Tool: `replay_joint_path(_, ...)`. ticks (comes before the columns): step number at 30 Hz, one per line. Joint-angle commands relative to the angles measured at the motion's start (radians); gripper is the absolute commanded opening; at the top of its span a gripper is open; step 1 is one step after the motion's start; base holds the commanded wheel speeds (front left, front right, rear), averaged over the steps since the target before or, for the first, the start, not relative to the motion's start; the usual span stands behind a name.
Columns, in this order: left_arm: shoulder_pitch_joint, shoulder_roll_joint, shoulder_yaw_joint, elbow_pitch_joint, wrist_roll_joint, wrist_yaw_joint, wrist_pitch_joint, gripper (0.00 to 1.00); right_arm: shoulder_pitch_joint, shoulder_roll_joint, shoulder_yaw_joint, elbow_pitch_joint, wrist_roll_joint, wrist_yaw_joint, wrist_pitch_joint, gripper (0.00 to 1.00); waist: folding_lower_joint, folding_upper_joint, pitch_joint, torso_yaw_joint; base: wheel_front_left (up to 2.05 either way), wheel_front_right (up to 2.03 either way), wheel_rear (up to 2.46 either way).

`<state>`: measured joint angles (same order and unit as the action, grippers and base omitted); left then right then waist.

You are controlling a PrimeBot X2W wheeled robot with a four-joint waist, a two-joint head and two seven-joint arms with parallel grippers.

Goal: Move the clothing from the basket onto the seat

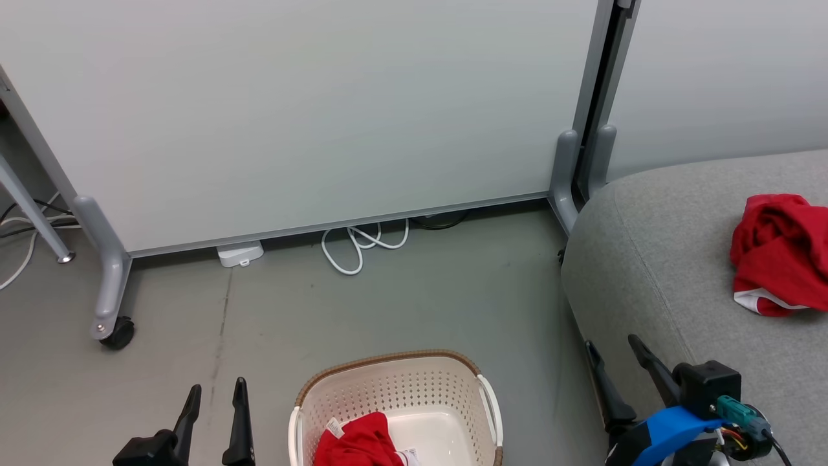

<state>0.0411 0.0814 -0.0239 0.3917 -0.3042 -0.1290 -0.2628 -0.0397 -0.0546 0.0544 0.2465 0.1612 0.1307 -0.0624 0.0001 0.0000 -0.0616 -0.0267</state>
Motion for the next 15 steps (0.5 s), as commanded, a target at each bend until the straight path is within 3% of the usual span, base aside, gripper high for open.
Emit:
replay_joint_path(1,0.010,-0.002,0.002,0.000,-0.003,-0.002,-0.004,1.00,0.003,0.003,0.002,-0.004,0.003,0.000,0.001,1.00,-0.0001,0.0000,0.005,-0.006,0.00,0.00,0.00)
replay_joint_path(10,-0.034,0.009,-0.030,0.035,-0.005,-0.002,-0.004,1.00,-0.031,0.004,0.039,-0.005,0.011,0.000,0.003,1.00,-0.0001,0.0000,0.067,-0.058,0.00,0.00,0.00)
replay_joint_path(15,-0.109,0.026,-0.062,0.081,-0.011,-0.002,-0.004,1.00,-0.087,0.004,0.074,-0.016,0.016,0.000,-0.009,1.00,-0.0001,0.0000,0.187,-0.108,0.00,0.00,0.00)
